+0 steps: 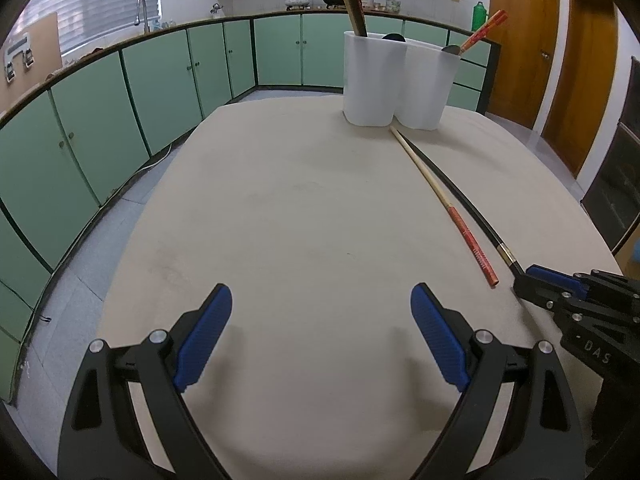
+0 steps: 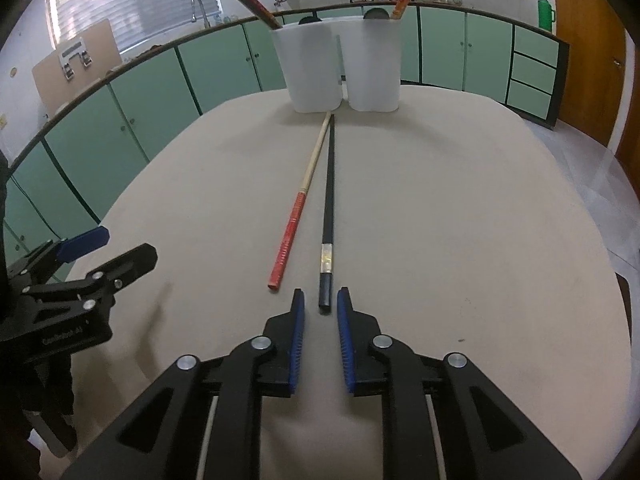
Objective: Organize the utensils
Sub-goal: 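Grasp the black chopstick with the right tool, then grasp the last red-patterned chopstick with the left tool while the right tool holds the black one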
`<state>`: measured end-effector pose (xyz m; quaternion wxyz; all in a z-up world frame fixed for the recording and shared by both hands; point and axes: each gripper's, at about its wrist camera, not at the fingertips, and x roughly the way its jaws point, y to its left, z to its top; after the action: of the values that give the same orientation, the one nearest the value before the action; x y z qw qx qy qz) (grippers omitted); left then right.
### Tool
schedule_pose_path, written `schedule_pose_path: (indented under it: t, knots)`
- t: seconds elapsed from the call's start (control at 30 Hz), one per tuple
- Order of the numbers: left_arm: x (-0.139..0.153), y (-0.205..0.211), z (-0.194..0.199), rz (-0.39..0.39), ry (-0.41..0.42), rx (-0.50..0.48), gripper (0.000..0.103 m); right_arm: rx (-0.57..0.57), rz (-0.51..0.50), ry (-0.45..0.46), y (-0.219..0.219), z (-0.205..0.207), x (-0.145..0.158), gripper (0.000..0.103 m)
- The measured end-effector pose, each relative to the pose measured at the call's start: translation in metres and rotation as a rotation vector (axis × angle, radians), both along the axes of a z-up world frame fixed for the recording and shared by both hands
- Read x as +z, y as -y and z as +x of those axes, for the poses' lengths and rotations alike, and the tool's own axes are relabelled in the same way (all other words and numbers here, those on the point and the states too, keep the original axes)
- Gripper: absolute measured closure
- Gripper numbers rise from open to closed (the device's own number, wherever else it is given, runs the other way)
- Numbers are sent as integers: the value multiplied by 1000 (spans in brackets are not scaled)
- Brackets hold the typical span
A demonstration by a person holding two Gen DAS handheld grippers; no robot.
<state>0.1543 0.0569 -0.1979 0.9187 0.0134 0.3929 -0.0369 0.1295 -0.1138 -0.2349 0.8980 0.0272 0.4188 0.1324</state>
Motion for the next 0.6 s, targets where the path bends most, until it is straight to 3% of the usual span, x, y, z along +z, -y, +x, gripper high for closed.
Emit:
schedule_pose_path:
  t: [0.07, 0.13, 0.6]
  knots:
    - [0, 0, 0, -3, -3, 1, 15, 0, -13, 0, -3, 0, 0, 87]
    - [0, 1, 1, -6, -5, 0, 15, -2, -27, 2, -5, -1, 0, 96]
    - [2, 46, 1, -53, -17, -96, 15, -108, 26, 2, 41, -17, 4, 97]
